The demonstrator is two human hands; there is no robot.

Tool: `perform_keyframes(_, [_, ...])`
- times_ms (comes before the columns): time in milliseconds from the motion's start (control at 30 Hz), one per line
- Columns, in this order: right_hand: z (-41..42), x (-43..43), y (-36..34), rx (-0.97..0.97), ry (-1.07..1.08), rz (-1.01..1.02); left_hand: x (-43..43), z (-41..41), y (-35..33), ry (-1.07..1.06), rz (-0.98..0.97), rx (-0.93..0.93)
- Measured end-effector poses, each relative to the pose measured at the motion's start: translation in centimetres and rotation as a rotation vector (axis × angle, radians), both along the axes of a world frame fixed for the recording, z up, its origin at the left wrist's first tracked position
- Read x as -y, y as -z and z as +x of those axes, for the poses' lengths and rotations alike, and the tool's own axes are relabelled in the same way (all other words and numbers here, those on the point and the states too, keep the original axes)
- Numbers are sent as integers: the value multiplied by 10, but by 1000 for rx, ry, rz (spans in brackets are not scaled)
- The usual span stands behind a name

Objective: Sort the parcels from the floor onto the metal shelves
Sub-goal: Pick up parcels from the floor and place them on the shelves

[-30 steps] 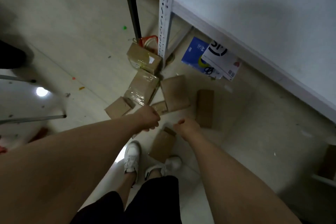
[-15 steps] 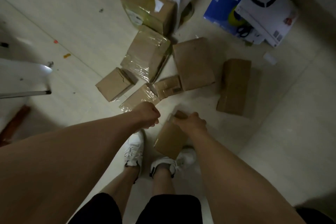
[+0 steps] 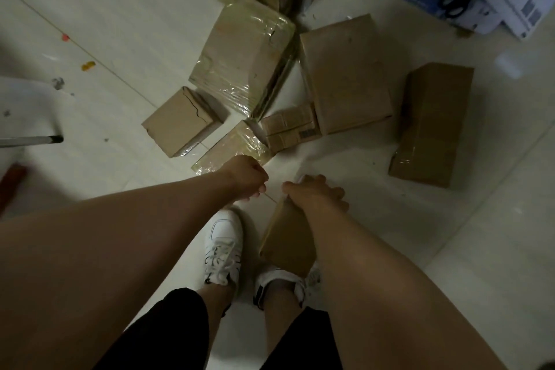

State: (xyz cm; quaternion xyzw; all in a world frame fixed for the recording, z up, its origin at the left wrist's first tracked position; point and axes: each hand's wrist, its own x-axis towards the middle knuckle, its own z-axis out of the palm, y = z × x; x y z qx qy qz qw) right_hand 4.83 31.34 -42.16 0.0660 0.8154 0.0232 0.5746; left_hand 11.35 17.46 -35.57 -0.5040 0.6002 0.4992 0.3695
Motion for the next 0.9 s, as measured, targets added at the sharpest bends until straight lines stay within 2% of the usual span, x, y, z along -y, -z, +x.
perform_keyframes(100, [-7,-8,-19,-23,48,-53,3,2,-15,-12,0,31])
perform_keyframes(233, [-30,-25,-84,-22,177,-148,4,-3,-64,-7,-5,34])
perform_keyframes(467, [-79,-22,-265,-84,255,-440,12,-44,-206,0,-20,-66])
perform_keyframes(600, [-106,-7,-371,-125,385,-604,24,-69,-297,-43,-38,-108])
perform_keyframes(767, [-136,12,-489,-214,470,-697,52,-87,-405,-128,-54,-140])
perform_keyframes(900, [-151,27,-576,-200,625,-831,76,-85,-478,-285,93,-122])
